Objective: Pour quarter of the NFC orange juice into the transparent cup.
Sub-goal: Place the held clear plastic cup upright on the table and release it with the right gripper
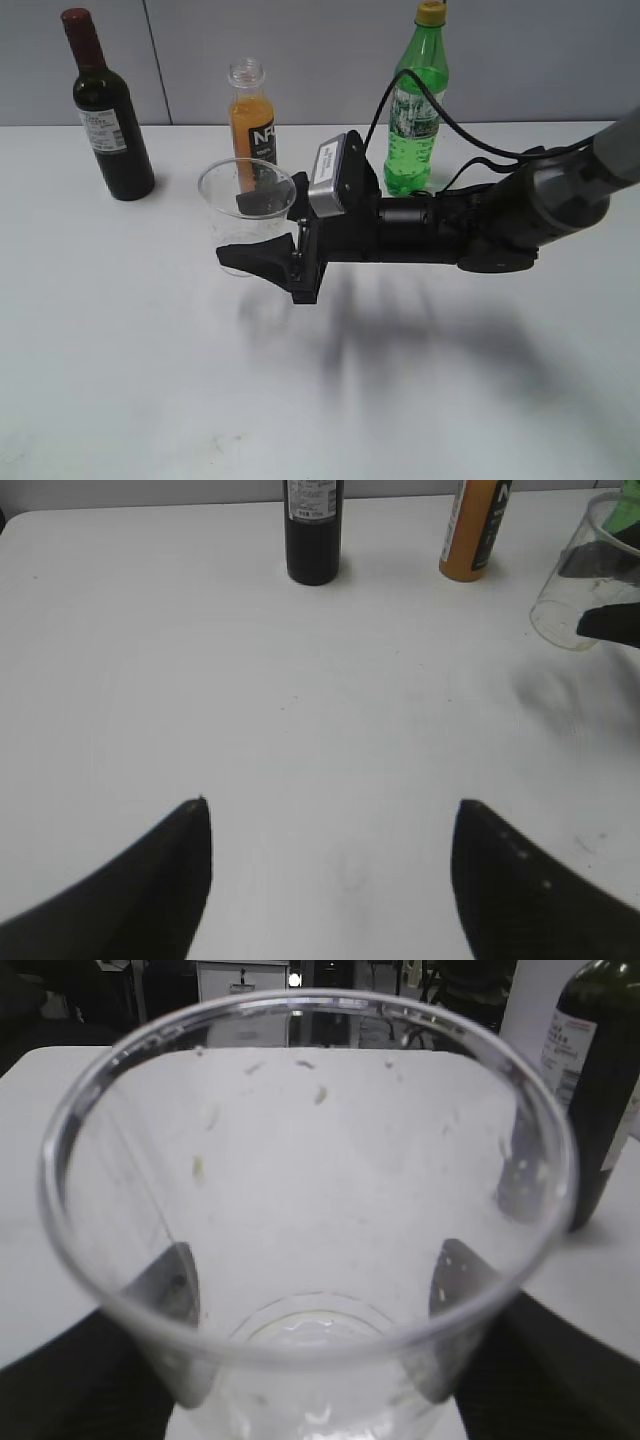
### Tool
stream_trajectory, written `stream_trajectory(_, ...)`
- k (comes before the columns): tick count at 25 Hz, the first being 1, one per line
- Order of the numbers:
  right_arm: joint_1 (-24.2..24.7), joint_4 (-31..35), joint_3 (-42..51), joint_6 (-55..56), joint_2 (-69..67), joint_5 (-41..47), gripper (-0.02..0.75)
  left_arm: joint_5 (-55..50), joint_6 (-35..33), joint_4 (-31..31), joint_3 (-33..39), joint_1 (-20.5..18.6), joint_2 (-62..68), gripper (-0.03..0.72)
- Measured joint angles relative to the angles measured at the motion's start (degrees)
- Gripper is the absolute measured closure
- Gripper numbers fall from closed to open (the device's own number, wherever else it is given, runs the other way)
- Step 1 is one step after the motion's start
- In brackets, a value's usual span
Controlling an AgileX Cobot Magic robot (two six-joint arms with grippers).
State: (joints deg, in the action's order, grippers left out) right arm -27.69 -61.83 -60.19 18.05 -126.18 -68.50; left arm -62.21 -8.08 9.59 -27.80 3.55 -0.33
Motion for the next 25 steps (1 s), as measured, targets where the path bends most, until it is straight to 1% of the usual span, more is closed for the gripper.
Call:
stream_trajectory(5,-0.1,-2.9,-5.4,3.5,-4.5,1.6,0.199,0.0,0.0,0.0,0.0,0.0,0.0,0.119)
stream_trajectory(7,-0.1,-4.9,-6.7,4.1,-5.7,2.0,0.199,0.0,0.0,0.0,0.0,0.0,0.0,0.119)
stream_trajectory(10,-0.1,-6.1,-8.1,4.5,-7.3,3.9,0.199,0.0,0.0,0.0,0.0,0.0,0.0,0.119)
stream_trajectory(14,-0.1,-6.4,-9.4,4.8,-8.0,6.1,0.199,0.0,0.0,0.0,0.0,0.0,0.0,0.119)
stream_trajectory(25,-0.1,-7.1,-9.8,5.0,-11.0,6.3,0.199,0.0,0.0,0.0,0.0,0.0,0.0,0.119)
